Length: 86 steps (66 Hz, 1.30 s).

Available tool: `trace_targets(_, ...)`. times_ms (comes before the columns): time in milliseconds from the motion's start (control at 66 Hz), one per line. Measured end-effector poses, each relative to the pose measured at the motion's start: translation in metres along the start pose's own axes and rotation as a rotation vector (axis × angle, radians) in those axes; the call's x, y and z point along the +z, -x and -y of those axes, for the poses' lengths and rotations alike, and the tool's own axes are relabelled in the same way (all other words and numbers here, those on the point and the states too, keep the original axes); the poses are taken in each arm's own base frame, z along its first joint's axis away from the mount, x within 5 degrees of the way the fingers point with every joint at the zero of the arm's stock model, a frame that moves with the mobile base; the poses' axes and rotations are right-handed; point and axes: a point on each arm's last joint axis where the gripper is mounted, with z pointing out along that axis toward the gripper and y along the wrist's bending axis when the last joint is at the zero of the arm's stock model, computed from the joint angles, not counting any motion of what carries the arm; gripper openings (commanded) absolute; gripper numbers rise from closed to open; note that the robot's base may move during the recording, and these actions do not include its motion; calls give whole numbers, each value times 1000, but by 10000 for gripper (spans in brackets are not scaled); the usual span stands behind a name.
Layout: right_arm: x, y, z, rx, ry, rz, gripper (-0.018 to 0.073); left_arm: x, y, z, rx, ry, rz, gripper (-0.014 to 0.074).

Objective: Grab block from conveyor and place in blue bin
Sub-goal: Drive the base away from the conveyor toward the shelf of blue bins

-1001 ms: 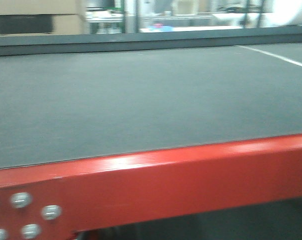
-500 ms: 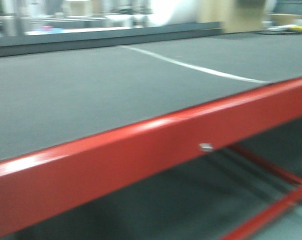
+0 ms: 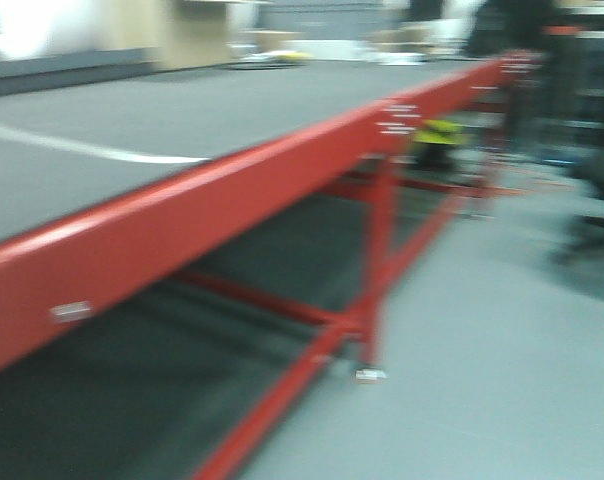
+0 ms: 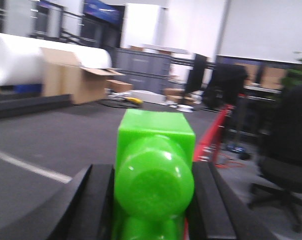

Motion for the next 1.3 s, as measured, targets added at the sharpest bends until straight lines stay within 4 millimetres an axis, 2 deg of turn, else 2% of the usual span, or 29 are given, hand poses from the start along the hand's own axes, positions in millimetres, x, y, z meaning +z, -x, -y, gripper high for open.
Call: trace_targets(1304, 0, 0, 0, 0, 0, 1, -162, 0, 0, 0, 0, 0, 0, -111)
